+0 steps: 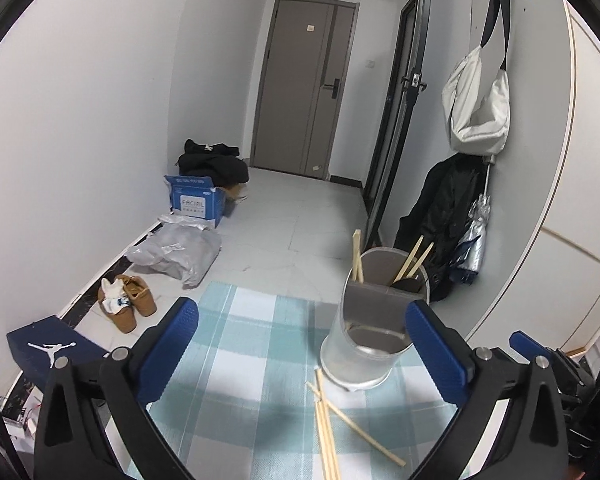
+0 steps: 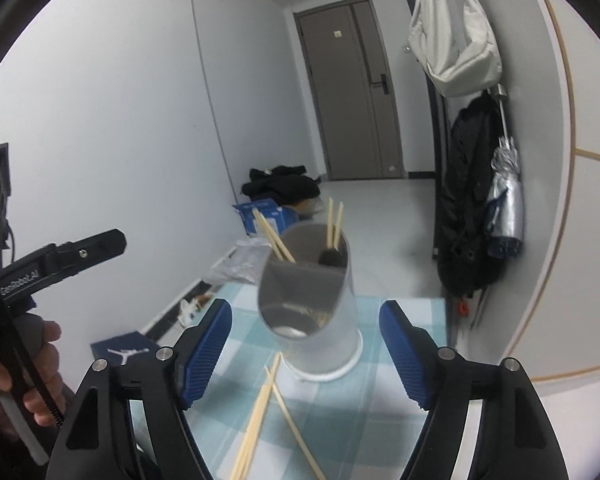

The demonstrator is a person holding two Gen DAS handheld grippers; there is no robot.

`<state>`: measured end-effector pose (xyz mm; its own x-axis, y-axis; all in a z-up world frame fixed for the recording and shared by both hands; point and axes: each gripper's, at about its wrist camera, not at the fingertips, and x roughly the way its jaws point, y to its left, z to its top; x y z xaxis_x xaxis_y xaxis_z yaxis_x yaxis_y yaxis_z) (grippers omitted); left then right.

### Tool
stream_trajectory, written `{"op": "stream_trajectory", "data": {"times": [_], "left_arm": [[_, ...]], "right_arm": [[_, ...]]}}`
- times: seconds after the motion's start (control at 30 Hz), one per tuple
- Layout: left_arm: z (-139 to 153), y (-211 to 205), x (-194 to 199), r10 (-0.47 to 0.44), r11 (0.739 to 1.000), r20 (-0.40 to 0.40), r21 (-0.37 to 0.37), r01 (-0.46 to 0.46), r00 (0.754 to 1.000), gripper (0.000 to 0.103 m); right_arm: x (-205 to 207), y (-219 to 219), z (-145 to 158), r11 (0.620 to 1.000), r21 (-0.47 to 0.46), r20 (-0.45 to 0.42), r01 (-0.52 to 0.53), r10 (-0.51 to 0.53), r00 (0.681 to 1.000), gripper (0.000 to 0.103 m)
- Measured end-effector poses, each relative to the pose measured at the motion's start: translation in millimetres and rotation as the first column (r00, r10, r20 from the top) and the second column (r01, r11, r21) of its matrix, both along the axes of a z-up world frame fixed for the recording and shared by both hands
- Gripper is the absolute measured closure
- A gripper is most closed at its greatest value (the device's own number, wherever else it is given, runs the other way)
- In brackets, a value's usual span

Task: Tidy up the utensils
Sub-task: 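Pull both grippers back from the holder toward the loose chopsticks, then lower the right gripper onto a chopstick on the cloth and close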

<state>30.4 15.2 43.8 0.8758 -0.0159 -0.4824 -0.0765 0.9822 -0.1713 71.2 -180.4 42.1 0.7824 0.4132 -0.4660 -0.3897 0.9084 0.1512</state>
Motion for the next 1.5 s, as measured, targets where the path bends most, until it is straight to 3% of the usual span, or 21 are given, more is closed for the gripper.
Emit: {"op": "stream_trajectory", "data": {"times": [0.43,0.57,0.9,1.07,1.2,1.33,1.5], "left_arm": [[-59.3,0.0,9.8,0.046,0.998,-0.125,0.054,-0.039,0.991,0.001],[-71.1,4.4,14.1,0.055,0.998,-0.167,0.020,-0.052,0.984,0.001],[-81.5,24.8,26.0,0.072,0.997,-0.230,-0.010,-0.077,0.971,0.001],[-86.3,38.1,27.5,0.076,0.996,-0.250,-0.026,-0.085,0.965,0.001],[-91.7,49.7,31.1,0.073,0.993,-0.288,-0.065,-0.096,0.955,0.001],[-94.2,56.9,34.7,0.082,0.989,-0.311,-0.094,-0.116,0.947,0.001],[-94.9,74.2,32.3,0.127,0.972,-0.320,-0.150,-0.182,0.939,0.001]], "right_arm": [[1.9,-0.1,-54.9,0.999,-0.054,-0.115,-0.009,0.003,0.993,0.025],[6.9,4.8,-68.3,0.998,-0.065,-0.152,-0.012,0.002,0.988,0.025],[25.4,36.1,-105.2,0.985,-0.152,-0.242,-0.083,0.044,0.969,0.025],[41.3,44.1,-129.1,0.983,-0.161,-0.336,-0.085,0.026,0.941,0.026],[49.9,57.6,-145.1,0.972,-0.204,-0.381,-0.119,0.033,0.924,0.036],[54.8,71.6,-159.7,0.953,-0.251,-0.411,-0.169,0.053,0.910,0.062],[51.6,90.2,-168.8,0.922,-0.302,-0.414,-0.241,0.101,0.904,0.079]]}}
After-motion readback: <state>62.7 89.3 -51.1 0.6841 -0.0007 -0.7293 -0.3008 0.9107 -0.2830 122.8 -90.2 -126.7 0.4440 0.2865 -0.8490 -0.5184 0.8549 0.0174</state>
